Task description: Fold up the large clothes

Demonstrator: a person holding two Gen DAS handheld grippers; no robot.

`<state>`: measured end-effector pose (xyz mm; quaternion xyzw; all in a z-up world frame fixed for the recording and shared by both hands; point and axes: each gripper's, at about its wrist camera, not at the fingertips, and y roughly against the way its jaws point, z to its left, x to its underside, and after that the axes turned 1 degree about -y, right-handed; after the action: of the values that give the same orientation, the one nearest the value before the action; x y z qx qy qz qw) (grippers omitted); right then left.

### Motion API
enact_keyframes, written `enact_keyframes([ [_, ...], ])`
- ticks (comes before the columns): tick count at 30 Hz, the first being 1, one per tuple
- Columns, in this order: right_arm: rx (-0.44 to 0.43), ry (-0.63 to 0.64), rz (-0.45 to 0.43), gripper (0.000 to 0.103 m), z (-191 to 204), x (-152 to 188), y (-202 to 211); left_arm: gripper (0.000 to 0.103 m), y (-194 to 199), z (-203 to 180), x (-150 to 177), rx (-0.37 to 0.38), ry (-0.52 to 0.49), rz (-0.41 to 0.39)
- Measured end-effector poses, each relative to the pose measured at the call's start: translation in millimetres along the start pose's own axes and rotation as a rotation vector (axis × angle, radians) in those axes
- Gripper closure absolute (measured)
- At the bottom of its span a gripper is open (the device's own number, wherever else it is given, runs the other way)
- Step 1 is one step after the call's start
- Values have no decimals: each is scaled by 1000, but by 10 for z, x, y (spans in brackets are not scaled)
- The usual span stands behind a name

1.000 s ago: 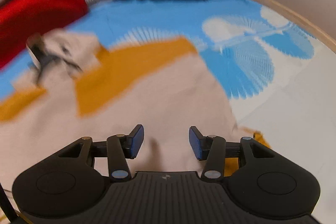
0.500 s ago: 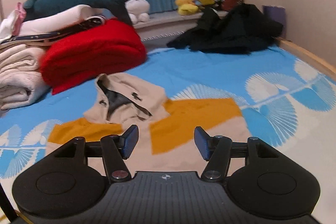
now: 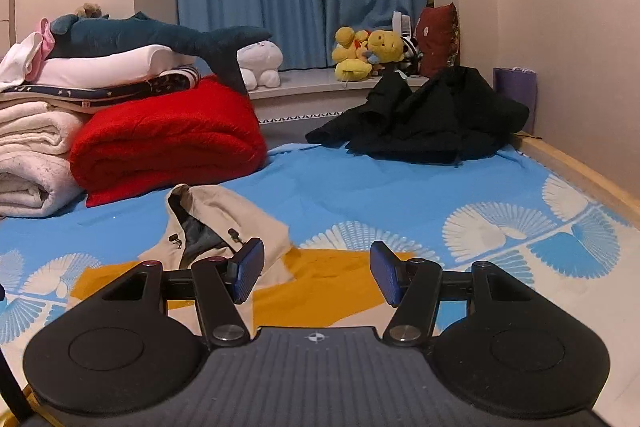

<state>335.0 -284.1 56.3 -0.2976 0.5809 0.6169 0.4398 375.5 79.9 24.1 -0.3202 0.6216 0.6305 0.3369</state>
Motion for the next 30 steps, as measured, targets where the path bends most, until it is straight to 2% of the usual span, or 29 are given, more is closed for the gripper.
enact_keyframes([
  [6, 44, 21, 121, 42, -197, 50, -170, 20, 59, -165, -114, -7, -66, -29],
  [11, 71, -35, 182, 43, -320, 43, -271, 24, -214, -354, -644, 19, -94, -53],
  [14, 89, -47, 197, 42, -366, 39, -315, 36, -502, -498, -993, 34, -119, -68],
  [16, 102, -64, 212, 42, -407, 51, -357, 43, -796, -597, -1190, 38, -140, -53],
  [18, 107, -76, 230, 42, -452, 67, -408, 68, -1149, -671, -1340, 59, -141, -10],
  [21, 122, -77, 251, 42, -498, 97, -471, 83, -1702, -734, -1480, 87, -132, 67],
  [27, 127, -55, 293, 47, -520, 173, -591, 83, -2877, -740, -1579, 124, -56, 190],
  [29, 137, -41, 291, 47, -544, 148, -606, 78, -3267, -727, -1590, 129, -18, 232],
  [30, 148, -36, 289, 47, -560, 141, -616, 71, -3444, -725, -1601, 118, 0, 243],
])
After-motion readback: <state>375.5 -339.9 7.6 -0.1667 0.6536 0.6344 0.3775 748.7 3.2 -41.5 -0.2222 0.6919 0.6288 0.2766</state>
